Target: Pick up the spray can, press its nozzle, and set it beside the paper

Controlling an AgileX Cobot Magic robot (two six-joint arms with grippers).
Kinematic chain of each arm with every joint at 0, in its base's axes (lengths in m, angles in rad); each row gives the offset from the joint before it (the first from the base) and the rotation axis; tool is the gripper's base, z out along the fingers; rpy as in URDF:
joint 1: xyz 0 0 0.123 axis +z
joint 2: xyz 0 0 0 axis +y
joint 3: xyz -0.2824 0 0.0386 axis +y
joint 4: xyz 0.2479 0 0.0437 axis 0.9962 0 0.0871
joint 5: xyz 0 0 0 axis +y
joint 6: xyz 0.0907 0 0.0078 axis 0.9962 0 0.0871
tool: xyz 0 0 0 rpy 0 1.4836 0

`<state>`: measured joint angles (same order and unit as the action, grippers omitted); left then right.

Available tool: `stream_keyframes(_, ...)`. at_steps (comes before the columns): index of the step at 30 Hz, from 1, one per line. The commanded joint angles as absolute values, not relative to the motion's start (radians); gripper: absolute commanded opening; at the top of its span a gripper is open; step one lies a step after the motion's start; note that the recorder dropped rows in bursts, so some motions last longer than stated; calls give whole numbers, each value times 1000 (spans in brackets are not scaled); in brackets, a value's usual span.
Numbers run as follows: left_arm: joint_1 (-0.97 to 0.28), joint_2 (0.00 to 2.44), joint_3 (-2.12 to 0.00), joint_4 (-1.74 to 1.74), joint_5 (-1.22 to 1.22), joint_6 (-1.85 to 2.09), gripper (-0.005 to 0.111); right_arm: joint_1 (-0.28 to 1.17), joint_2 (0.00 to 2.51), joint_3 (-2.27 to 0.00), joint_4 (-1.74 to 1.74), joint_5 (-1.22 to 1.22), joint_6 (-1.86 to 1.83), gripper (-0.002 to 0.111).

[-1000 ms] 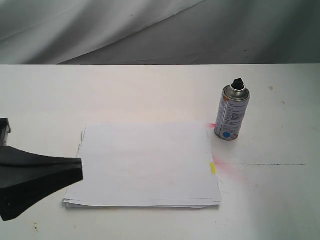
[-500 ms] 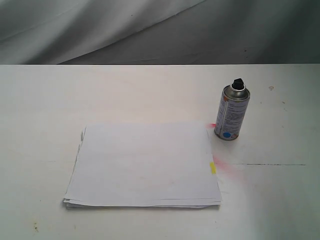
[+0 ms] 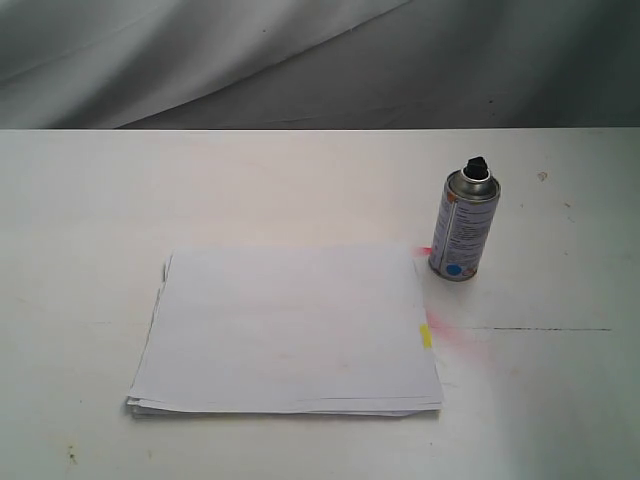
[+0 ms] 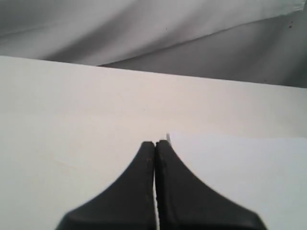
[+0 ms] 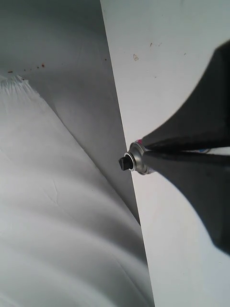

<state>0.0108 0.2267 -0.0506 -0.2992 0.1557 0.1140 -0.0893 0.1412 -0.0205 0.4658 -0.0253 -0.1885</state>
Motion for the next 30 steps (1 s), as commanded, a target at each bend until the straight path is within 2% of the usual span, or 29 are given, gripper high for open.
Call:
stream_keyframes(1, 7, 223, -3, -266, 153, 85, 0, -90, 136, -18, 467, -38, -191, 0)
stream_keyframes(12, 7, 218, 0, -221, 229, 85, 0, -90, 136, -18, 467, -38, -191, 0)
stream_keyframes(22, 7, 53, 0, -221, 273, 106, 0, -90, 136, -18, 467, -38, -191, 0)
stream_keyframes(30, 7, 30, 0, -225, 266, 106, 0, -90, 136, -18, 467, -38, -191, 0)
